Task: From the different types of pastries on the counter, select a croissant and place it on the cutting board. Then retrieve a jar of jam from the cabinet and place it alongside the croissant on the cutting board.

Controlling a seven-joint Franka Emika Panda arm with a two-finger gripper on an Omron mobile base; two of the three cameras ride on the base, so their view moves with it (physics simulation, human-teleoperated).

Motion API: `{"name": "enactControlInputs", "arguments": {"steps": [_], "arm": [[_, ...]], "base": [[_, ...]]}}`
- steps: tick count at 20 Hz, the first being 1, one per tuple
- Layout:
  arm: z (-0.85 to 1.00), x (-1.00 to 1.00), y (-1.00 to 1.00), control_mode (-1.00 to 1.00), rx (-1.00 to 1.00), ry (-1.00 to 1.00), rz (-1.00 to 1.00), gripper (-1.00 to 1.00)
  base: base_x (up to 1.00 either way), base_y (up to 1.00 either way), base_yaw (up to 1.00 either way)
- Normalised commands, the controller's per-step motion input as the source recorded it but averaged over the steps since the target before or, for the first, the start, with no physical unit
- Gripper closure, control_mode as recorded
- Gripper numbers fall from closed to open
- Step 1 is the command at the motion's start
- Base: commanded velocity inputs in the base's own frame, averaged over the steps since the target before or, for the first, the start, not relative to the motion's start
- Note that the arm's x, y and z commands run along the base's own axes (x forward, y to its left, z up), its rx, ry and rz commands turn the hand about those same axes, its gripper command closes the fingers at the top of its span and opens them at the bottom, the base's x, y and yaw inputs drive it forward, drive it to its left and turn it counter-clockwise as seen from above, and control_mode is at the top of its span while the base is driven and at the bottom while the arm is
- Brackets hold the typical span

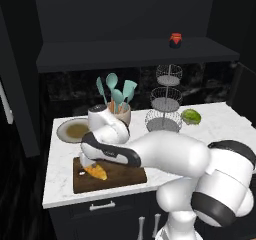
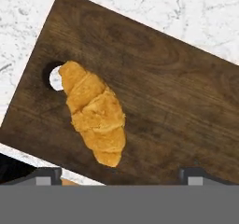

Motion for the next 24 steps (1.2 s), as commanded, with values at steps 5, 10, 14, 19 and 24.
{"name": "enactControlInputs", "arguments": {"steps": [5,10,14,19,24], "arm": [[0.35,-0.40,-0.77,-1.00,0.01,-0.10,-0.14,-1.00],[0.30,-0.13,-0.99,-1.00,0.02,-0.01,-0.14,-1.00],[0.38,-0.16,-0.96,-1.00,0.00,-0.01,-0.15,-1.00],[0.34,-0.24,-0.84,-1.00,0.00,0.00,-0.21,-1.00],[0.33,-0.41,-0.97,-1.00,0.01,-0.09,-0.21,-1.00]], "base": [[0.00,0.00,0.00],[0.00,0.00,0.00],[0.00,0.00,0.00],[0.00,0.00,0.00],[0.00,0.00,0.00]]}}
